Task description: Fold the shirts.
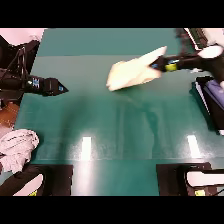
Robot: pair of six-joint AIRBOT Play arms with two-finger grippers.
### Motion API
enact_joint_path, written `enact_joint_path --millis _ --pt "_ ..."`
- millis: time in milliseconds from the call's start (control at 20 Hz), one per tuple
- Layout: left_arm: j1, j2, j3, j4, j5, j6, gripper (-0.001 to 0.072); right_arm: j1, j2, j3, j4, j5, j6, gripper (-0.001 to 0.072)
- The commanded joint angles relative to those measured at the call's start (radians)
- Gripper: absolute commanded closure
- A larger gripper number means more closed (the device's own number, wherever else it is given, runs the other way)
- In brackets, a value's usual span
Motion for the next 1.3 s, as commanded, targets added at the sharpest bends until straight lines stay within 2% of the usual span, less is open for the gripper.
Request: enact_joint_path --millis 0,200,450,650,800,1000,1250 --pt "0.000 -0.001 -0.003 -0.081 0.044 0.000 0.0479 -0.254 0.035 0.002 -0.034 -0.055 -0.052 0.0689" --pt "0.000 -0.001 -0.003 -0.091 0.042 -0.001 0.0479 -0.442 -0.006 0.002 -0.025 -0.134 -0.093 0.0689" --pt "0.000 -0.001 -0.003 -0.091 0.042 -0.004 0.0480 -0.520 -0.028 0.008 -0.018 -0.177 -0.140 0.0689" --pt "0.000 -0.001 -0.003 -0.090 0.042 -0.004 0.0479 -0.520 -0.028 0.139 -0.019 -0.162 -0.158 0.0689" --pt "0.000 -0.001 -0.003 -0.090 0.042 -0.002 0.0480 -0.520 -0.027 0.270 -0.064 -0.087 -0.151 0.0689" --pt "0.000 -0.001 -0.003 -0.090 0.037 0.000 0.0479 -0.520 -0.011 0.402 -0.290 -0.015 0.051 0.0689" --pt "0.000 -0.001 -0.003 -0.086 0.026 0.010 0.0479 -0.521 0.084 0.399 -0.627 0.027 0.220 0.0688"
